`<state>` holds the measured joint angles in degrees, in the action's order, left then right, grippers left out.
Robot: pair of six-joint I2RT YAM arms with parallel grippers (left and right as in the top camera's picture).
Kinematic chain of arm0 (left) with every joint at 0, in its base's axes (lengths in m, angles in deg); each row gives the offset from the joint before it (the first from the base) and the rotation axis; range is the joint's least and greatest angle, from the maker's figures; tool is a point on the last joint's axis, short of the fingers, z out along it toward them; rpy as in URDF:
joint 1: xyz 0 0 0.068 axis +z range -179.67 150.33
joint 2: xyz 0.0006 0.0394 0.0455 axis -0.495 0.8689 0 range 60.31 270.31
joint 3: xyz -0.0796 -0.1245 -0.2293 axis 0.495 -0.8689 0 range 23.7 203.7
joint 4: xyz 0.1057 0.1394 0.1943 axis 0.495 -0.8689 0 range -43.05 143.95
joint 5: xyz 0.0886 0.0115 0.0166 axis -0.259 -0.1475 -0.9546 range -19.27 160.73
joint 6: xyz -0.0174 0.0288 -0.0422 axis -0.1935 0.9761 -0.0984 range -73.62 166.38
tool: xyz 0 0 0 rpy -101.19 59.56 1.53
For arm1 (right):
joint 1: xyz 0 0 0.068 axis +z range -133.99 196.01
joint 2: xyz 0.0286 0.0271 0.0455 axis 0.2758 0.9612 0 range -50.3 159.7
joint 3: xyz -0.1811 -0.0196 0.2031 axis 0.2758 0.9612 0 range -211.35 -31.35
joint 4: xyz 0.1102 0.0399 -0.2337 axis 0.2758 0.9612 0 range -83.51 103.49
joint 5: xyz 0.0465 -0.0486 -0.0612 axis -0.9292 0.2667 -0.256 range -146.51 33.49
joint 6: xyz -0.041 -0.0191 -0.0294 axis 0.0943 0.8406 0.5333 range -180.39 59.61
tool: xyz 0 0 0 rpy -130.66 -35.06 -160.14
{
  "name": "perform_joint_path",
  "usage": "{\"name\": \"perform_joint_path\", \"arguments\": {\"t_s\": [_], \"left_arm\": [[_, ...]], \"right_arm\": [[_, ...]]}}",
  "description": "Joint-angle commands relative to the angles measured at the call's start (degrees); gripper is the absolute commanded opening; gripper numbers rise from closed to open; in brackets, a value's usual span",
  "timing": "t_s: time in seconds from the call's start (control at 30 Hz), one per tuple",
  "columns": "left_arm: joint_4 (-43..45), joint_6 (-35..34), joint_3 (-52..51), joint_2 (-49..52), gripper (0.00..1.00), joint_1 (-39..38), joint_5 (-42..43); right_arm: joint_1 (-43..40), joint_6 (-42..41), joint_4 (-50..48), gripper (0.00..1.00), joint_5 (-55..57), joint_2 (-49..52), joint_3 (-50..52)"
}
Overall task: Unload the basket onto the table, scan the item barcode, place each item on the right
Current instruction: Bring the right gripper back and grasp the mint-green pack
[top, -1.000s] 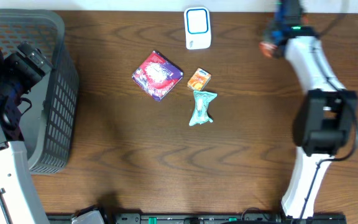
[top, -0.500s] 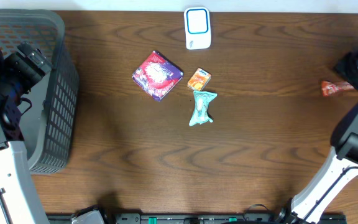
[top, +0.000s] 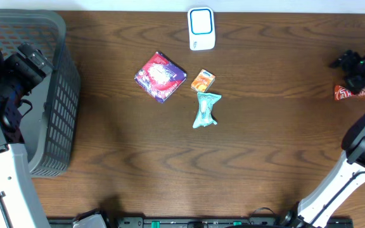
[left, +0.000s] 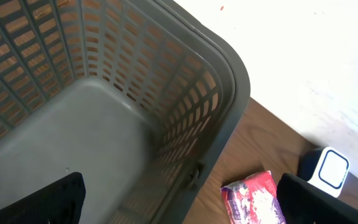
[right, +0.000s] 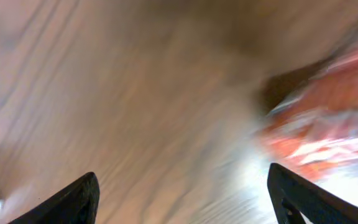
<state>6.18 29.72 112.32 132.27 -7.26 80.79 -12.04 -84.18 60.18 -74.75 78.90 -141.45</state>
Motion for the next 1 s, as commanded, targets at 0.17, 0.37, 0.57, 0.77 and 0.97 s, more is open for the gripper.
{"name": "perform_joint_path", "arguments": {"t_s": [0.17, 0.37, 0.57, 0.77, 0.97], "left_arm": [[0.0, -0.09, 0.33, 0.26, 0.98, 0.17, -0.7], [0.0, -0.09, 0.33, 0.26, 0.98, 0.17, -0.7], [0.0, -0.09, 0.33, 0.26, 0.98, 0.17, -0.7], [0.0, -0.09, 0.33, 0.26, 0.98, 0.17, -0.7], [0.0, -0.09, 0.33, 0.26, 0.98, 0.17, -0.7]], "right_arm": [[15.91, 7.85, 7.32, 0.82, -11.63, -2.08, -0.24], [28.74, 16.59, 13.88, 0.86, -10.75, -2.08, 0.09], [38.66, 16.57, 21.62, 0.7, -2.73, -2.08, 0.09], [45.13, 16.57, 26.29, 0.29, -0.28, -2.1, 0.02], [48.04, 15.93, 26.05, 0.04, 0.0, -2.14, -0.7]]}}
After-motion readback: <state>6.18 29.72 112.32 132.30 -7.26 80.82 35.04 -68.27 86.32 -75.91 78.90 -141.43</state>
